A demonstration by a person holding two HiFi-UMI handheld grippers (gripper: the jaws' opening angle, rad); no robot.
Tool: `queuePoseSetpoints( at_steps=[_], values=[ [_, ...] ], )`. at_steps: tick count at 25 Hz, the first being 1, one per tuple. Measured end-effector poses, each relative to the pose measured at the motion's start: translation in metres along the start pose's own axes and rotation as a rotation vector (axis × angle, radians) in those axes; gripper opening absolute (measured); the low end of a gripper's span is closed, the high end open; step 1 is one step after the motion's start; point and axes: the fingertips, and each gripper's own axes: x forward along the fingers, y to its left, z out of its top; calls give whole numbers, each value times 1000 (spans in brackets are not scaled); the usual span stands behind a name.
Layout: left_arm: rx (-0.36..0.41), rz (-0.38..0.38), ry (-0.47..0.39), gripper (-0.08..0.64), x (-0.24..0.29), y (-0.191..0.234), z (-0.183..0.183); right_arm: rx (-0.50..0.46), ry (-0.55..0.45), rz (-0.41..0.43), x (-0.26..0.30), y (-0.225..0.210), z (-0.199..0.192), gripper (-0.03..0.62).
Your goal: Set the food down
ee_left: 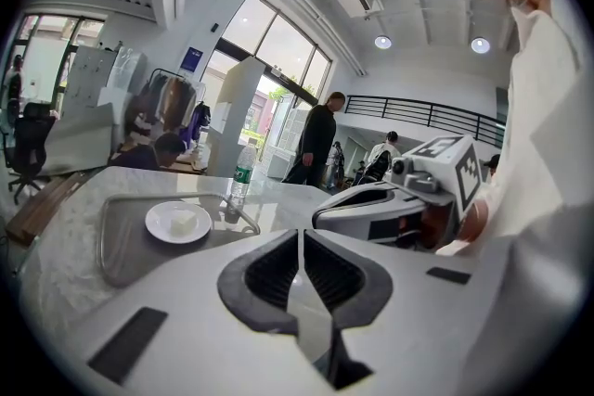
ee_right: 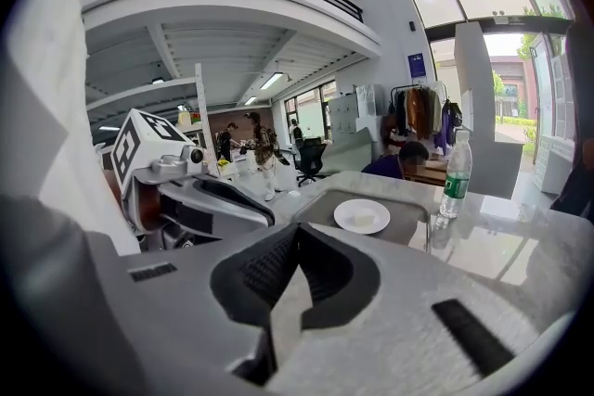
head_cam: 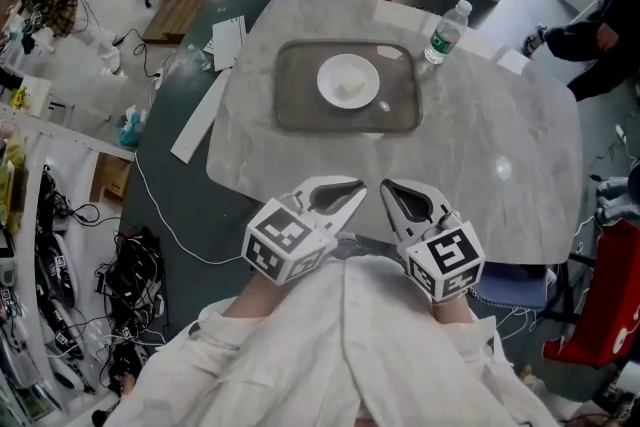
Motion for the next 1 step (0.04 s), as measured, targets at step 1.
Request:
queuePoseSetpoints(
  at_steps=[1],
  values=[
    [0, 0, 0, 31, 1, 0, 0, 1, 0, -2, 0, -1, 0, 3]
  ],
)
